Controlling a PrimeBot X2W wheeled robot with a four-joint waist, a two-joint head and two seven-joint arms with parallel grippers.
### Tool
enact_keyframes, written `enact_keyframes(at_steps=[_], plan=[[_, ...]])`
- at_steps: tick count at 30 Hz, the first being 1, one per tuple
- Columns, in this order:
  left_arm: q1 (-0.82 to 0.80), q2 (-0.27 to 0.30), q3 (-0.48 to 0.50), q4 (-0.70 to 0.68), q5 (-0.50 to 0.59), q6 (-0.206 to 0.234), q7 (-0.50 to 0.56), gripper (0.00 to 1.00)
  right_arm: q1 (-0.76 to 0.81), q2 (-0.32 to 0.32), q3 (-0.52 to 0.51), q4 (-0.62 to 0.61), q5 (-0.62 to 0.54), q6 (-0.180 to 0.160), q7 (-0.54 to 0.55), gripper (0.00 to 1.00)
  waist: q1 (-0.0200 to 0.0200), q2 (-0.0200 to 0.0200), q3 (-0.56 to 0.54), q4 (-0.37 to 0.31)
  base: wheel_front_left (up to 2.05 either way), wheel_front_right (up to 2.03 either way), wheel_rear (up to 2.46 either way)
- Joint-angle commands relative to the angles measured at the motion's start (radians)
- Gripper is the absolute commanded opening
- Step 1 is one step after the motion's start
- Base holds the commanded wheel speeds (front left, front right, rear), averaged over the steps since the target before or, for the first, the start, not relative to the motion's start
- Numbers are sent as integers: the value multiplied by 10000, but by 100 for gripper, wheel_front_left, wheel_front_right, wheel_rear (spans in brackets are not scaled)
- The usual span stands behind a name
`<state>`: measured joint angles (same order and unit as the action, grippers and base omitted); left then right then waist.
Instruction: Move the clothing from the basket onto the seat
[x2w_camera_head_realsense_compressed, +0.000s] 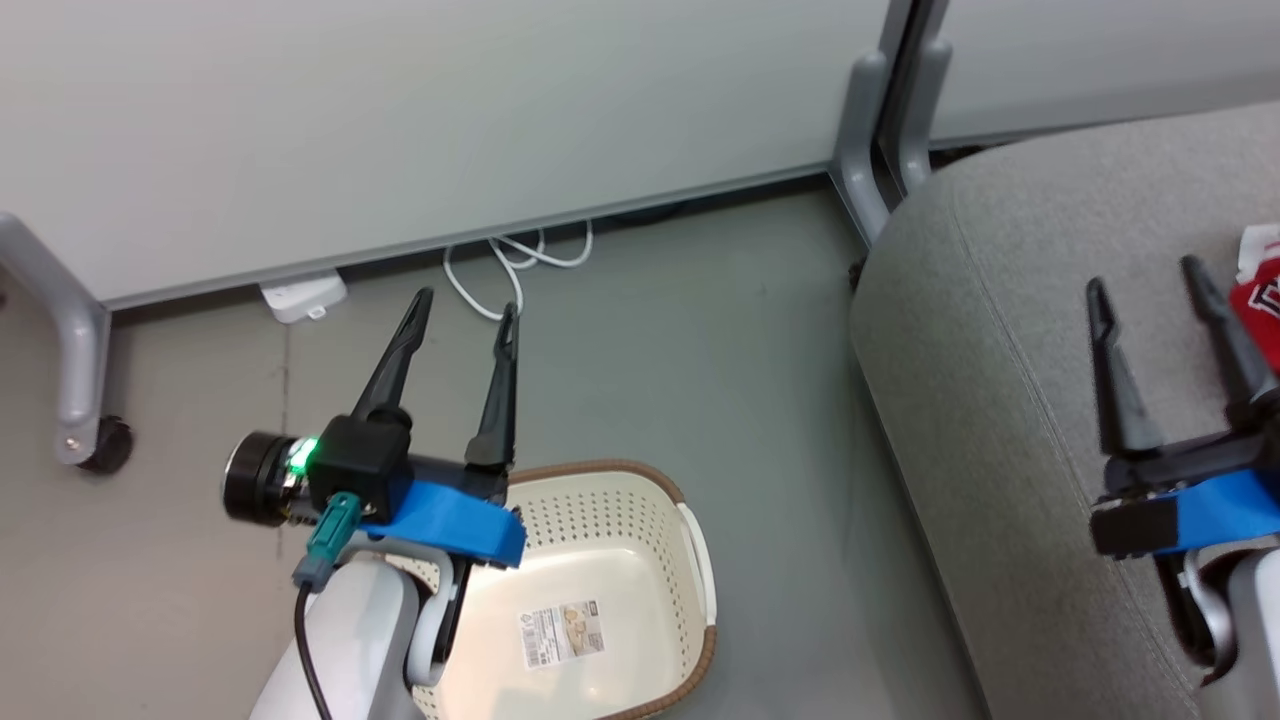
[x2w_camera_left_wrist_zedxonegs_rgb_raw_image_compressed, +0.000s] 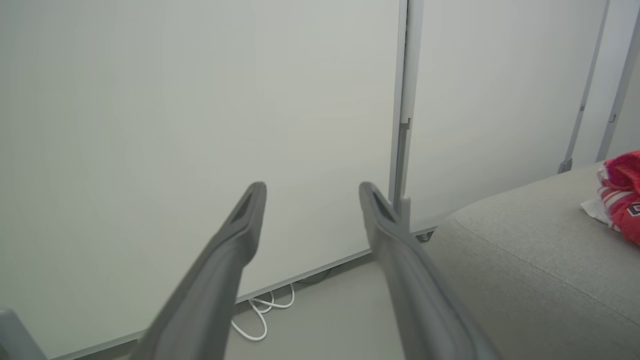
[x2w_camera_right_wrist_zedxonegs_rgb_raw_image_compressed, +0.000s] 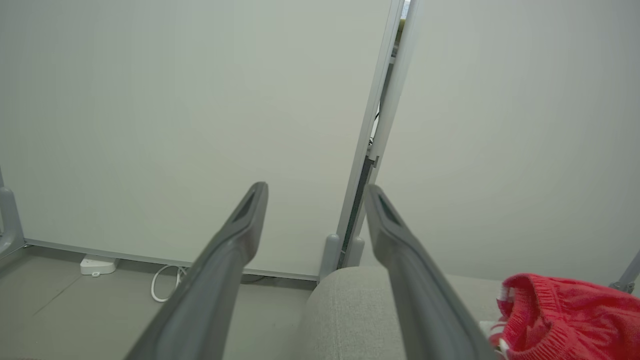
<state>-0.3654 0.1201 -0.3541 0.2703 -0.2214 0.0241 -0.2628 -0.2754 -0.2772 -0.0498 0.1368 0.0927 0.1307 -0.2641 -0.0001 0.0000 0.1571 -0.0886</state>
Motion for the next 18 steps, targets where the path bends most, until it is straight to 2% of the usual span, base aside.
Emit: enact_keyframes(at_steps=[1,8,18], plan=[[415,-62,339,-124,131,-84,-26,100,303,170,231,47,78,1,-4,100,1,0,-500,409,0,0,0],[1521,-263,1261,-350,436,-419,-28,100,888,694,711,407,277,1,-4,100,1,0,-1081,766,0,0,0],[2631,-572,2292,-667,749,-776,-27,100,1712,1316,785,919,360,1,-4,100,1,0,-1480,1015,0,0,0]])
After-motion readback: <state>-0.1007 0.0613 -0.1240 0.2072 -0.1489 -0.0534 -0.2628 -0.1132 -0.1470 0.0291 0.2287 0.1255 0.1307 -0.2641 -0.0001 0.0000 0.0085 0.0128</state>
